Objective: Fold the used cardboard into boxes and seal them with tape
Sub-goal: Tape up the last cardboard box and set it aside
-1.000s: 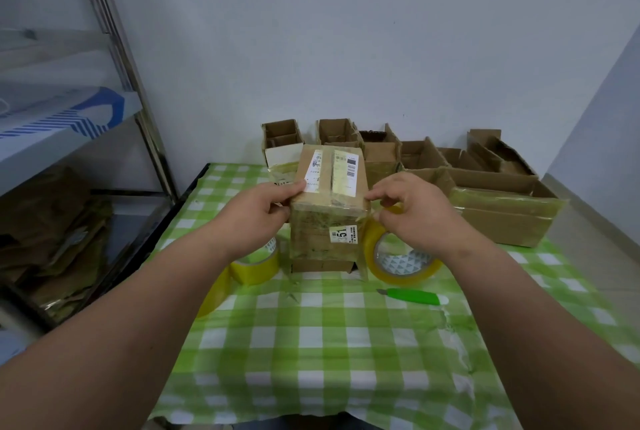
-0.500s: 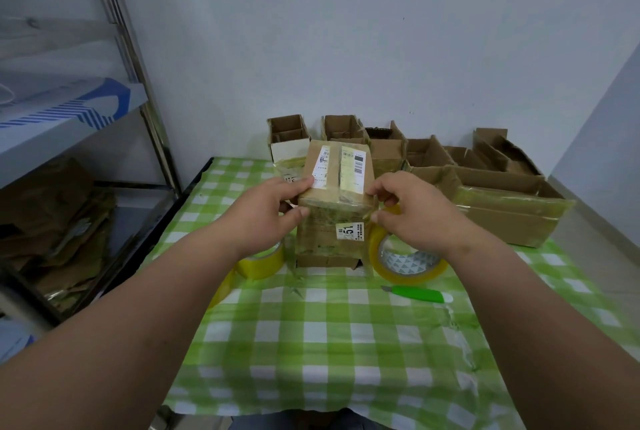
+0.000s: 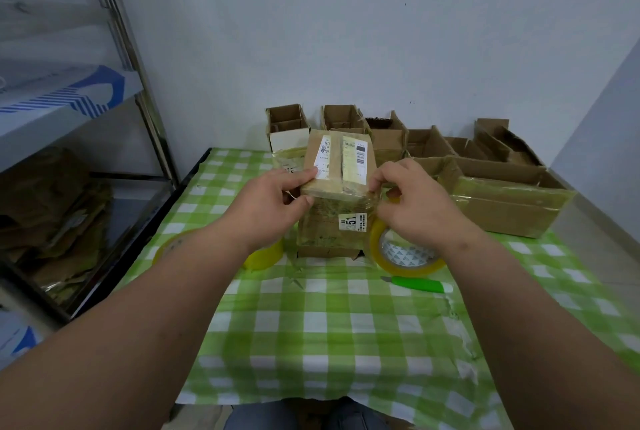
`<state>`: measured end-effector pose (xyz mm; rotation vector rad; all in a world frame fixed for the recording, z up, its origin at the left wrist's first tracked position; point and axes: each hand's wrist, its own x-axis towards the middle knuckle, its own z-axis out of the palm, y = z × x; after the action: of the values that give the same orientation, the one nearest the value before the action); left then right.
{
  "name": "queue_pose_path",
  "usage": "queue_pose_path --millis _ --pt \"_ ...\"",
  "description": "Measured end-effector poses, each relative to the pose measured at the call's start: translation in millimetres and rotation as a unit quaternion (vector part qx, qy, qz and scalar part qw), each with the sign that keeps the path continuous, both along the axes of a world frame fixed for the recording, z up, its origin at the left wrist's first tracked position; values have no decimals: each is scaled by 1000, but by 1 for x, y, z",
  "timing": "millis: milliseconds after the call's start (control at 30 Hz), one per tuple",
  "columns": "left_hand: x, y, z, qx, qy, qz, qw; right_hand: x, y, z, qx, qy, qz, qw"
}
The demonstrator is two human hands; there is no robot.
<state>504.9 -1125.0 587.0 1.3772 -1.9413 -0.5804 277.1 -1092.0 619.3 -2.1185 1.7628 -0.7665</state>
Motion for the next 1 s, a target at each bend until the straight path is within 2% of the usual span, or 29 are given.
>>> queue_pose_path --millis 100,233,533,767,833,1000 --pt "1 2 5 41 25 -22 999 1 -1 -1 -11 -49 -10 999" --pt "2 5 11 82 72 -44 993 5 -4 -10 -43 -36 -38 998" --pt "-7 2 4 51 70 29 996 5 -3 -18 -91 7 -41 995" --pt "-13 4 -1 16 46 61 997 5 -7 -32 -206 99 -27 973" --pt "-15 7 -2 11 49 72 996 5 -6 -36 -238 98 -19 966" --pt "-22 10 -5 8 69 82 994 8 -4 -39 -240 94 -37 966"
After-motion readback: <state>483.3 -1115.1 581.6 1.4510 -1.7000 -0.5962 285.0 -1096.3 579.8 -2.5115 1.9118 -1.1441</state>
